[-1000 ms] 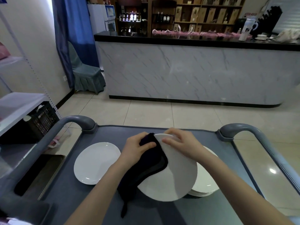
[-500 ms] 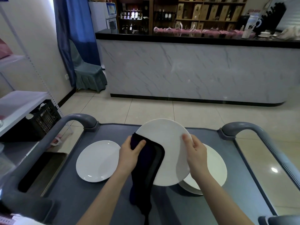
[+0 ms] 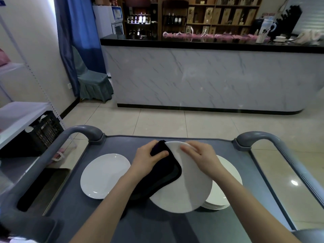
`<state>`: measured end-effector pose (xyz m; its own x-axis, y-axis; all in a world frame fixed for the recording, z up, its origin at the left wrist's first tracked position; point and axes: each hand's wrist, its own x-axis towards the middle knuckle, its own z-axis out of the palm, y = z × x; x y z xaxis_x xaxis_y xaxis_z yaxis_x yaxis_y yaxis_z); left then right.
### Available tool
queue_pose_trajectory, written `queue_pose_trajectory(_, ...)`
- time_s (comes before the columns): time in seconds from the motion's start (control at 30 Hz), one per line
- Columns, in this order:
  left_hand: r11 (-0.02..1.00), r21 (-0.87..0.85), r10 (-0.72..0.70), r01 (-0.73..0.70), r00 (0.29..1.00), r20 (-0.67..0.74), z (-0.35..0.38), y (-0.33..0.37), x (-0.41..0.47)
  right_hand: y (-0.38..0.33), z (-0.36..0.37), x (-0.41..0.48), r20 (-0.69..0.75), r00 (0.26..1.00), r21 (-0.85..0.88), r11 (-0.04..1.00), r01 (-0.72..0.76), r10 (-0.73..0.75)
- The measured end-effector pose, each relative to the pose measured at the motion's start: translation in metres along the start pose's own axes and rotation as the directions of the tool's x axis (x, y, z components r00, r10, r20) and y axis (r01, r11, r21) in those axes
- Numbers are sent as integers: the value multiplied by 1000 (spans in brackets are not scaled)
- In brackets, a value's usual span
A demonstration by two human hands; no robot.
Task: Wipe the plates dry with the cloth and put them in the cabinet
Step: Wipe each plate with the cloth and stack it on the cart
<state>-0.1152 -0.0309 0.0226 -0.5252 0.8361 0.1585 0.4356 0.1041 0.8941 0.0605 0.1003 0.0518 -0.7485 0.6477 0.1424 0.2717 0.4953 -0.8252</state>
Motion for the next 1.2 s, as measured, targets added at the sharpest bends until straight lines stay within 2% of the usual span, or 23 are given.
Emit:
queue_pose_trajectory(0.07, 991, -123, -58, 43, 991, -124, 0, -4, -4, 5, 2, -6, -161, 983, 177, 982, -58, 87)
queue_pose_trajectory(0.13, 951, -298, -139, 77, 971, -195, 4, -7, -11, 6, 10, -14, -314, 926, 346, 934, -96, 211)
queue_pose_trajectory(0.2, 905, -410, -227, 117, 946, -231, 10, -9, -19, 5, 17, -19, -368, 885, 419, 901, -116, 285)
queue_pose_trajectory(0.27, 882, -451, -267, 135, 933, -243, 12, -13, -22, 7, 14, -21, -304, 914, 391, 910, -135, 267)
queue_pose_trajectory(0.37, 902, -420, -224, 102, 941, -254, 5, -14, -19, 12, -7, -13, -126, 979, 221, 967, -129, 159)
queue_pose_trajectory(0.47, 963, -264, -96, 43, 977, -189, -4, -7, -8, 4, -18, 2, 53, 993, 89, 990, -111, 106)
queue_pose_trajectory(0.57, 995, -103, -10, 3, 998, -68, -7, 1, 5, -2, -13, 14, 117, 987, 55, 992, -116, 109)
queue_pose_trajectory(0.63, 997, -81, 3, -7, 999, -51, -10, 2, 11, -2, -9, 16, 95, 990, 97, 989, -113, 104)
queue_pose_trajectory(0.73, 990, -136, -41, 26, 994, -103, -11, -1, 11, 1, -4, 13, -57, 992, 163, 982, -98, 109)
queue_pose_trajectory(0.83, 943, -330, -130, 45, 962, -239, -4, -6, 5, 2, 6, 10, -239, 934, 431, 891, -143, 266)
queue_pose_trajectory(0.93, 879, -466, -275, 98, 903, -329, 14, -14, -6, 5, 19, 5, -308, 855, 604, 780, -163, 417)
queue_pose_trajectory(1.0, 853, -506, -325, 129, 890, -320, 20, -20, -12, 11, 24, 0, -304, 858, 582, 794, -176, 413)
queue_pose_trajectory(1.07, 854, -501, -310, 138, 909, -278, 18, -23, -11, 19, 23, -4, -286, 883, 509, 840, -188, 371)
queue_pose_trajectory(1.2, 922, -379, -161, 75, 966, -202, 5, -16, 0, 23, 5, -2, -240, 930, 408, 898, -163, 278)
